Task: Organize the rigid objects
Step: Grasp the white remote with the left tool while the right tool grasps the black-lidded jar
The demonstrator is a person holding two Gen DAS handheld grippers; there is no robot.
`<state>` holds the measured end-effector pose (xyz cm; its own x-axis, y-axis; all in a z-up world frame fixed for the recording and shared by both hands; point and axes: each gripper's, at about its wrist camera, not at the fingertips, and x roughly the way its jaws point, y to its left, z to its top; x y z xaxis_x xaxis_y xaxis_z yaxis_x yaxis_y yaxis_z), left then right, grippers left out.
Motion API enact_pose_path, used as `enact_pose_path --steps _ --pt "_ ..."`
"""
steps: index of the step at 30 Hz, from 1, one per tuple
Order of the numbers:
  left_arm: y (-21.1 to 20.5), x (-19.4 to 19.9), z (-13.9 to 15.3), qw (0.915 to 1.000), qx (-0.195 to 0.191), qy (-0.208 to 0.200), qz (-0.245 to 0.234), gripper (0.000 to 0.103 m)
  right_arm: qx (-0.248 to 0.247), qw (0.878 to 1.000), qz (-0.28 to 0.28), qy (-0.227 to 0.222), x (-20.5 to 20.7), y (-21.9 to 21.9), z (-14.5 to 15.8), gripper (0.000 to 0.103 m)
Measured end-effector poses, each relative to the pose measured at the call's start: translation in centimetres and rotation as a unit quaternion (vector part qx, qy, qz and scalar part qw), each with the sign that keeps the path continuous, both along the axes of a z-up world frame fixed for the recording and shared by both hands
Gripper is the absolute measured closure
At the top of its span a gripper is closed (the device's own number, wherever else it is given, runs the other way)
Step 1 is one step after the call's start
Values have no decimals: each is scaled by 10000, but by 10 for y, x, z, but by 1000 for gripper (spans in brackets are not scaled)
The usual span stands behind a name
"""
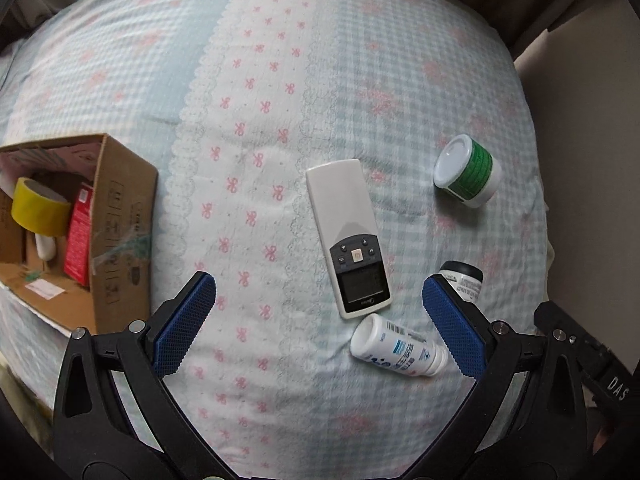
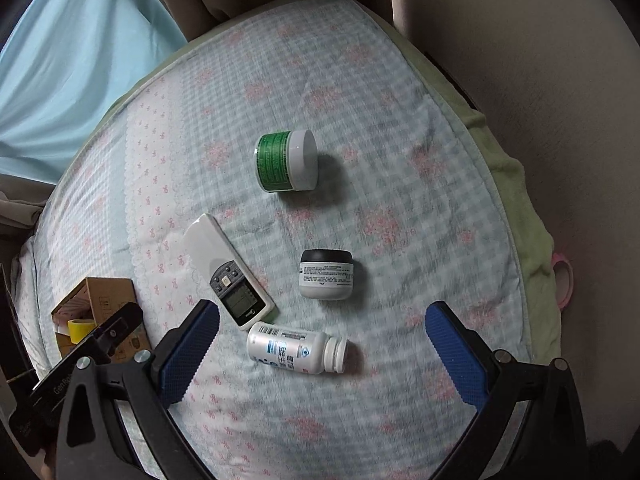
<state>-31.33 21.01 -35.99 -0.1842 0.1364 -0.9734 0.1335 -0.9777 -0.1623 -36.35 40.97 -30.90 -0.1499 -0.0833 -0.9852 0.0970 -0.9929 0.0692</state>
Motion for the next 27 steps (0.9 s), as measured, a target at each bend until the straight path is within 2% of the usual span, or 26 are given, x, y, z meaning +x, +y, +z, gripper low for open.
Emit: enact_pose_path --steps 7,10,15,17,22,24,27 --pt "16 -35 -57 9976 3 -616 302 1 107 9985 -301 -441 -18 1 -48 4" --pt "23 -46 -76 9960 -60 -787 407 1 298 9973 -287 -609 -24 0 -65 4" --pt "34 -56 -105 9932 -159 -1051 469 6 390 9948 -410 -853 -31 1 -92 5" --pt "36 -58 -112 9928 -194 -1090 469 8 398 9937 -444 -951 -32 0 -101 14" --pt "39 -58 -125 9906 -243 -1241 516 16 451 9916 -486 -1110 -36 -2 -120 18" --pt "41 -57 -128 9906 -272 -1256 464 16 454 9911 -501 -1148 -37 -3 -125 22" --pt "44 -56 -126 9920 -334 -1182 298 26 396 9904 -522 -1221 -36 -3 -130 39"
